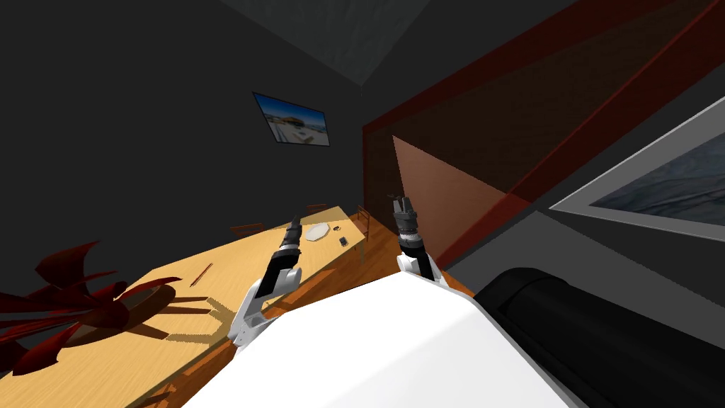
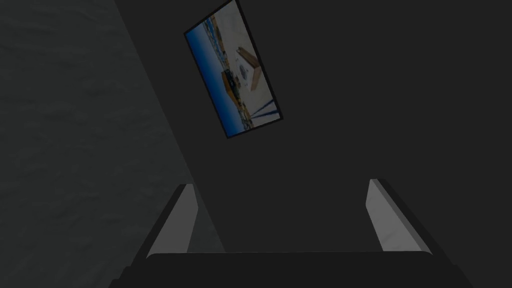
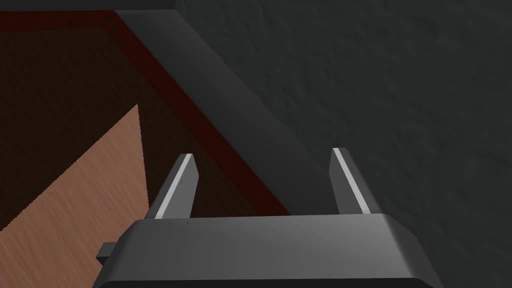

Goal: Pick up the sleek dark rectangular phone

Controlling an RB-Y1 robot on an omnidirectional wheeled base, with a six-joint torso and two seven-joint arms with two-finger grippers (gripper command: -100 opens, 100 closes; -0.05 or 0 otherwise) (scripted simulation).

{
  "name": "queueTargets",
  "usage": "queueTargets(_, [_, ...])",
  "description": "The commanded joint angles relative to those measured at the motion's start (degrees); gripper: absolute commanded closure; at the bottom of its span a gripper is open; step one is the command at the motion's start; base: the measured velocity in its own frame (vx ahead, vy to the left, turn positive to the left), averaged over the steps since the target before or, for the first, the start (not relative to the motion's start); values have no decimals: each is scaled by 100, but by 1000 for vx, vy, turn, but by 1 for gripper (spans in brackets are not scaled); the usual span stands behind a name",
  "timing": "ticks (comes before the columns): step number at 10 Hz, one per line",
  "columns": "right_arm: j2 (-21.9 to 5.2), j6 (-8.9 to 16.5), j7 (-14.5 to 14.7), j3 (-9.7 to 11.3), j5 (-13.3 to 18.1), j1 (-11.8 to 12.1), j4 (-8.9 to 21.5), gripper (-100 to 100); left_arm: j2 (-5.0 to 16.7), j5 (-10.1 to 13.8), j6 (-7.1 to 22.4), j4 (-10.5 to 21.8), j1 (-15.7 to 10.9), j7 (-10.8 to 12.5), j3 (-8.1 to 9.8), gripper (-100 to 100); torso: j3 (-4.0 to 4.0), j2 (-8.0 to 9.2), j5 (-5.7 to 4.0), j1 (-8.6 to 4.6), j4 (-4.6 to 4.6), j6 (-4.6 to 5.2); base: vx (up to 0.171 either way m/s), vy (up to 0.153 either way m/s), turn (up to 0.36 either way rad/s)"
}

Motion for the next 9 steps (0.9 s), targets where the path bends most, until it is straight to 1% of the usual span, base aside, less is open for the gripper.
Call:
queueTargets(1, [0,0,0,0,0,0,0,0,90,68,227,106,-27,-43,41,-100,0,0,0,0,0,0,-26,-9,-31])
queueTargets(2, [0,0,0,0,0,1,0,0,119,116,426,342,-196,-167,45,-100,1,0,0,2,0,-3,-22,-9,-74])
queueTargets(3, [0,0,0,0,0,0,0,0,119,116,503,353,-196,-167,45,-100,-1,-2,0,2,0,-1,-17,-7,-44])
queueTargets(4, [0,0,0,0,0,1,0,0,149,168,717,611,-366,-292,43,-100,-2,-4,0,2,0,-2,-14,-15,-101])
queueTargets(5, [0,0,0,0,0,0,0,0,149,168,783,611,-366,-292,43,-100,-3,-5,0,0,-1,0,-12,-12,-45])
queueTargets(6, [0,0,0,0,0,1,0,0,181,225,986,878,-537,-415,35,-100,-3,-6,0,1,-1,-3,-13,-16,-100])
queueTargets(7, [0,0,0,0,0,0,0,0,181,225,1065,878,-537,-415,35,-100,-3,-6,-1,-1,-1,0,-10,-11,-40])
queueTargets(8, [0,0,0,0,0,1,0,0,216,286,1289,1126,-708,-537,20,-100,-3,-6,0,1,-1,-3,-10,-18,-79])
queueTargets(9, [0,0,0,0,0,0,0,0,216,286,1349,1155,-708,-537,20,-100,-4,-7,-1,-2,-1,-1,-5,-16,-52])
